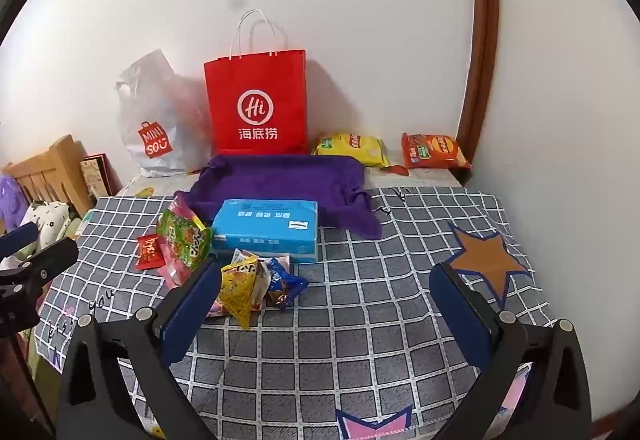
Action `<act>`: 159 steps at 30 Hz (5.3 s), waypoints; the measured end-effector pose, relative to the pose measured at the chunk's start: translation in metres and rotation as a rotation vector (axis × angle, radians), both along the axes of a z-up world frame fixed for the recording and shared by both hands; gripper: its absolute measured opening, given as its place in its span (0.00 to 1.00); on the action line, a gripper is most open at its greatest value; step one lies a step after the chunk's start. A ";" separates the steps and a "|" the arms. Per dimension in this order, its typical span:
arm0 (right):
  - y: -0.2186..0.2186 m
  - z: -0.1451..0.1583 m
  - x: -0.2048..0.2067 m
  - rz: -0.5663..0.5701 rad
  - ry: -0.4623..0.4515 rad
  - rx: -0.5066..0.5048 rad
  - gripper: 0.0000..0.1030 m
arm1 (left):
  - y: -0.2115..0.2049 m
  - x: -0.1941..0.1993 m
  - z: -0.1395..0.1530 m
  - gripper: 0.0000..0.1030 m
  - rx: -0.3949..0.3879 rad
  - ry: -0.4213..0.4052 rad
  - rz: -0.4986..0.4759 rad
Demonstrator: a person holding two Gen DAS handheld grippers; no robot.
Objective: Organize snacks
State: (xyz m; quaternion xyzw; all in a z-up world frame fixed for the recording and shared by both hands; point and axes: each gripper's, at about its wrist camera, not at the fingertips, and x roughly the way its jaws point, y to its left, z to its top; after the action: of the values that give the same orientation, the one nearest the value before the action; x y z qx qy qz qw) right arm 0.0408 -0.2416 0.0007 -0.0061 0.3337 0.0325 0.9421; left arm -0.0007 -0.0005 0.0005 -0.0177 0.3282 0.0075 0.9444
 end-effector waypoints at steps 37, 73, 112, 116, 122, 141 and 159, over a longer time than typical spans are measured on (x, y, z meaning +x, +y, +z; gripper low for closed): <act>-0.015 0.014 -0.026 -0.006 -0.032 0.105 1.00 | -0.013 -0.017 0.007 1.00 0.008 -0.044 -0.009; -0.006 0.015 -0.034 0.004 -0.050 0.088 0.97 | -0.003 -0.023 0.011 1.00 -0.036 -0.059 -0.001; 0.007 0.003 -0.024 0.001 -0.044 0.041 0.97 | 0.006 -0.011 -0.004 1.00 -0.028 -0.035 0.030; 0.009 -0.007 -0.010 -0.035 -0.017 0.022 0.97 | 0.011 0.002 -0.012 1.00 -0.047 -0.011 0.015; 0.009 -0.024 0.014 -0.026 0.029 0.019 0.97 | 0.020 0.023 -0.026 1.00 -0.039 0.025 0.023; 0.052 -0.091 0.078 0.142 0.165 0.091 0.88 | 0.068 0.099 -0.085 0.98 -0.075 0.178 0.080; 0.079 -0.119 0.092 0.247 0.227 0.062 0.38 | 0.096 0.118 -0.110 0.98 -0.092 0.221 0.084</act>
State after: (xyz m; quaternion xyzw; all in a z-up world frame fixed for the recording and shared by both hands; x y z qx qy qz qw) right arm 0.1325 -0.1629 -0.1182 -0.0143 0.4337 0.1588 0.8869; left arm 0.1174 0.0951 -0.1097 -0.0738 0.4292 0.0338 0.8996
